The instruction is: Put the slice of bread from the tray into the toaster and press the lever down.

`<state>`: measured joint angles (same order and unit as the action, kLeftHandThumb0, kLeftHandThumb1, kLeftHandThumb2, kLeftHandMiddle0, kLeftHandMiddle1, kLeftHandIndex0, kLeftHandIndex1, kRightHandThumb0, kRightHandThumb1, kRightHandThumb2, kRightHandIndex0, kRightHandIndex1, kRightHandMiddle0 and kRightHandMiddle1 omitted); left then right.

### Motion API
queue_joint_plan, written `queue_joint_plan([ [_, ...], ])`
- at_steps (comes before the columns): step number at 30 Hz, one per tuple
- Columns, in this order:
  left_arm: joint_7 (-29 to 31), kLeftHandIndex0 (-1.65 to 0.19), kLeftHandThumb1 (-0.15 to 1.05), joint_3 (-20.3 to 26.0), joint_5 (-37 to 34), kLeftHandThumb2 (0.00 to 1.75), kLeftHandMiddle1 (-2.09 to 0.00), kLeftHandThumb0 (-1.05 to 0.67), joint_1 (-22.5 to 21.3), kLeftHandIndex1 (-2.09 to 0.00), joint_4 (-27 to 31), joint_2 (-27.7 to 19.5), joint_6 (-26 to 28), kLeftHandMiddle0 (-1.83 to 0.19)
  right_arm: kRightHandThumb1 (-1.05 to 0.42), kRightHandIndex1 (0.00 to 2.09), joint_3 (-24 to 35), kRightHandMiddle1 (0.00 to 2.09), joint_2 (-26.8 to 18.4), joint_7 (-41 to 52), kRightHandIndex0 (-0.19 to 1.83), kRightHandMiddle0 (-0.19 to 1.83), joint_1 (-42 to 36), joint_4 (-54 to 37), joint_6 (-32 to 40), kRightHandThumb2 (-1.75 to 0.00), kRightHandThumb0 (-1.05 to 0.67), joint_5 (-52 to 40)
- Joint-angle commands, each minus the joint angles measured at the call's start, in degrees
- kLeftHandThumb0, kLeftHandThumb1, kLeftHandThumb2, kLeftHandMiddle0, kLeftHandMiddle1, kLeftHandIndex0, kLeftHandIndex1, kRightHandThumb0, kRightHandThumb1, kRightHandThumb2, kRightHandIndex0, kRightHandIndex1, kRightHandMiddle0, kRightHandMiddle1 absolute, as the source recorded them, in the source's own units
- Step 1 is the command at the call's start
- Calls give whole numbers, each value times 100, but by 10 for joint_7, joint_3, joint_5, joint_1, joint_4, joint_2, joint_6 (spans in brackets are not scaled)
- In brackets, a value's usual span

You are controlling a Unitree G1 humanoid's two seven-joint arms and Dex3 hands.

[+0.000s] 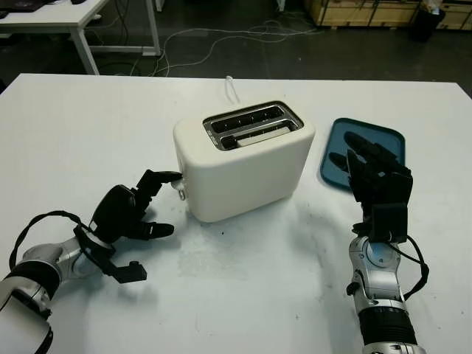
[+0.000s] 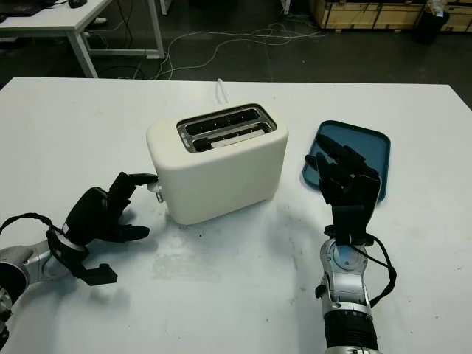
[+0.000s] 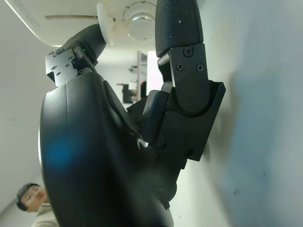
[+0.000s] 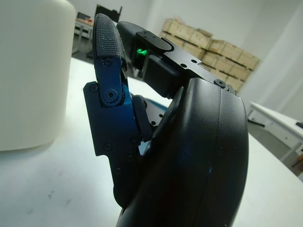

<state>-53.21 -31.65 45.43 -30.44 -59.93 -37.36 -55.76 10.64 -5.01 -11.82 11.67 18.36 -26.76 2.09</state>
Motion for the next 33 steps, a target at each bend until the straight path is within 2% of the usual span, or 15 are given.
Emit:
queue_joint_plan([
  [1, 5, -7, 92, 37, -25, 78, -174, -84, 3, -165, 20, -23, 2, -145, -92, 0, -1, 0, 2, -7, 116, 102, 5, 1, -6, -19, -68, 9],
  [8, 38, 0, 92, 121, -59, 81, -175, -79, 15, -162, 102, -38, -13, -147, -92, 0, 0, 0, 5, -5, 115, 101, 8, 5, -5, -19, -65, 4],
  [15, 84, -1, 92, 172, -90, 81, -175, -80, 28, -157, 139, -25, -24, -140, -92, 0, -1, 0, 4, 0, 115, 101, 11, 10, -8, -19, -64, 3],
  [18, 126, -9, 92, 194, -132, 78, -175, -82, 38, -153, 149, -12, -39, -136, -92, 0, -2, 0, 5, 3, 115, 101, 12, 7, -5, -19, -64, 1],
  [19, 160, -13, 92, 202, -178, 76, -175, -83, 44, -150, 151, 0, -45, -134, -92, 0, -2, 0, 5, 6, 116, 101, 11, 5, -2, -19, -64, 0],
  [20, 232, -27, 92, 207, -279, 71, -175, -86, 59, -142, 169, 20, -32, -132, -92, 0, -4, 0, 3, 11, 115, 101, 11, 4, 1, -19, -64, -1],
  [21, 297, -60, 92, 212, -368, 59, -165, -91, 72, -117, 191, 36, -12, -133, -92, 0, -5, 0, 1, 16, 114, 99, 10, 4, 2, -20, -64, 0],
  [22, 372, -79, 92, 215, -463, 54, -156, -93, 89, -97, 226, 47, 26, -137, -92, 0, -8, 0, -3, 25, 113, 98, 9, 2, 7, -20, -64, -2],
  [24, 469, -107, 92, 225, -579, 44, -117, -97, 113, -64, 293, 57, 111, -140, -92, 0, -12, 0, -9, 49, 112, 97, 6, -7, 22, -21, -63, -11],
  [25, 504, -114, 92, 232, -619, 37, -99, -98, 121, -56, 319, 60, 155, -139, -92, 1, -14, 1, -12, 62, 113, 98, 3, -13, 31, -21, -63, -16],
  [27, 545, -126, 92, 246, -656, 24, -66, -101, 125, -40, 335, 72, 211, -139, -92, 2, -19, 2, -18, 92, 117, 101, -5, -35, 63, -20, -65, -29],
  [30, 552, -129, 92, 266, -647, 18, -54, -104, 129, -37, 336, 96, 267, -134, -92, 3, -26, 2, -28, 140, 117, 103, -14, -59, 87, -21, -64, -55],
  [31, 548, -124, 92, 275, -633, 17, -60, -104, 130, -42, 333, 106, 276, -127, -92, 2, -26, 2, -29, 149, 117, 104, -17, -67, 95, -22, -63, -62],
  [33, 542, -101, 92, 294, -607, 17, -92, -105, 133, -78, 329, 125, 284, -106, -92, 2, -24, 2, -29, 159, 116, 104, -24, -83, 113, -22, -63, -71],
])
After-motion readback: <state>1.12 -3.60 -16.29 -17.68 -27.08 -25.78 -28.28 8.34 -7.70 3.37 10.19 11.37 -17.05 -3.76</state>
